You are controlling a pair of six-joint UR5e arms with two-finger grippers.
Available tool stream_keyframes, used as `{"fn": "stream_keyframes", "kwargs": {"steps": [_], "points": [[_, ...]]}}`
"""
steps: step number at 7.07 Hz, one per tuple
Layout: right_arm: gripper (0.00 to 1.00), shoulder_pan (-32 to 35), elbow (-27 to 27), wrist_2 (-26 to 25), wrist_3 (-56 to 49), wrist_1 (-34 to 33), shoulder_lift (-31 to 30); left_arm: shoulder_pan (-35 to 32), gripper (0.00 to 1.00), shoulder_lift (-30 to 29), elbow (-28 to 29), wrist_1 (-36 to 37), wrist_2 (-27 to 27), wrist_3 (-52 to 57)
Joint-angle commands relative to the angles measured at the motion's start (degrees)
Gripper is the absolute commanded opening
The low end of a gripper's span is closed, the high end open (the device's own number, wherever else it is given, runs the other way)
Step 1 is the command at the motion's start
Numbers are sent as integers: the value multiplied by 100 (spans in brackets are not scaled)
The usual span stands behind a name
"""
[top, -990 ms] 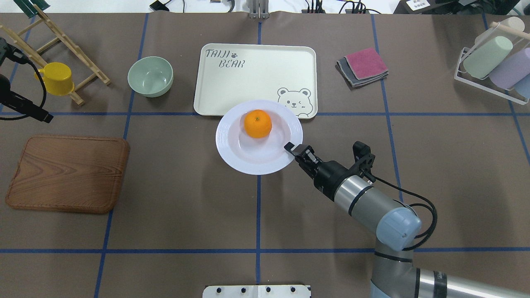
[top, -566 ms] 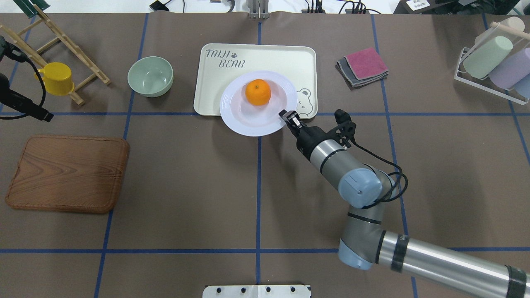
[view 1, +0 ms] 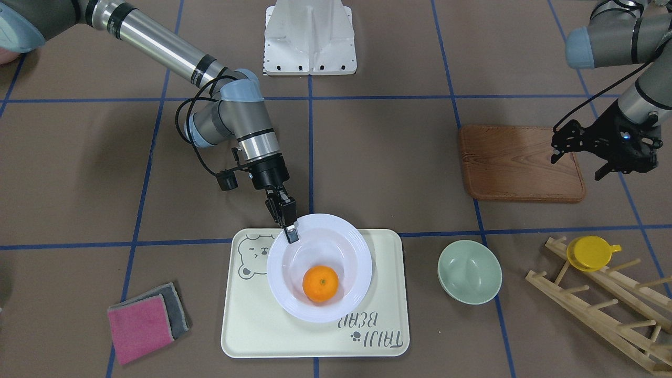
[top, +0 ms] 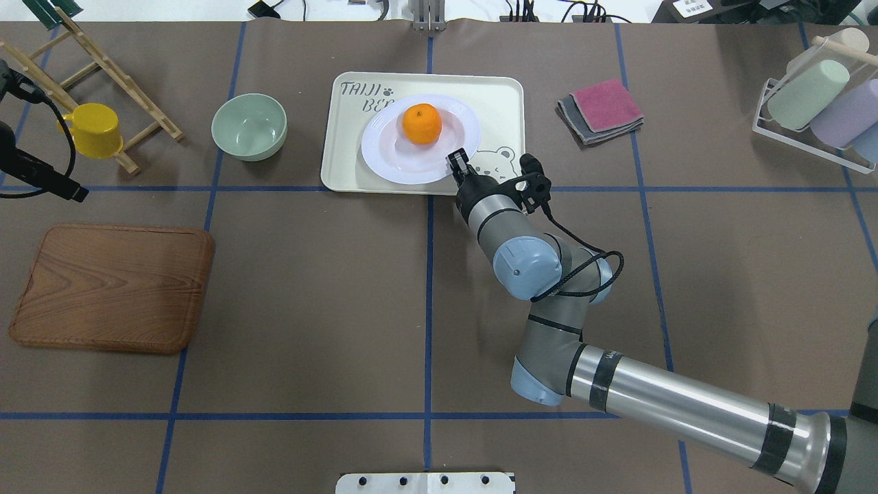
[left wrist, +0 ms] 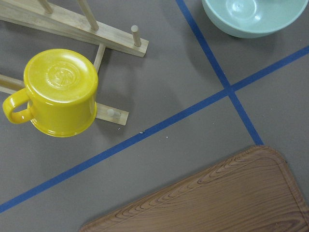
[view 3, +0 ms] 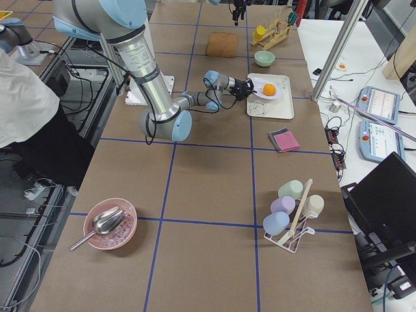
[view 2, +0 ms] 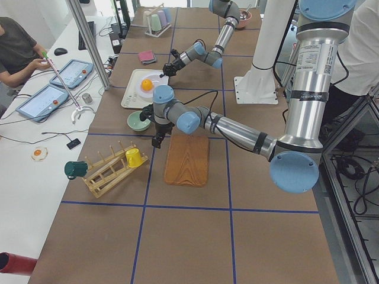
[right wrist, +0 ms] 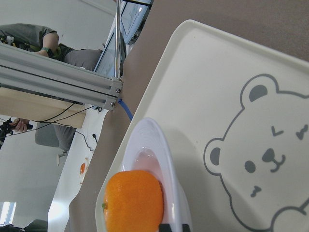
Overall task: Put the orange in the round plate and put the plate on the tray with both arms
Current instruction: 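Open the right gripper and release the plate on the tray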
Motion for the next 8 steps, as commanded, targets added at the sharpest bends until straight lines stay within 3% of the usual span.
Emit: {"fn": "stream_keyframes", "kwargs": {"steps": [1,2,3,5,7,8], "points": [[1,-3,-95,-62,320,-29,52,4,99,-3,-7,0,0,0],[11,-3,-95,-63,320,-29,44,4,99,-3,-7,0,0,0],[45,-3,-95,-63,320,-29,43,4,99,-3,-16,0,0,0],[100,-3,-86,-63,320,-29,26,4,99,-3,-16,0,0,0],[100,-64,211,-63,224,-29,-114,4,99,-3,-16,0,9,0],[100,-160,726,-71,206,-46,-428,4,99,-3,-16,0,9,0]]}}
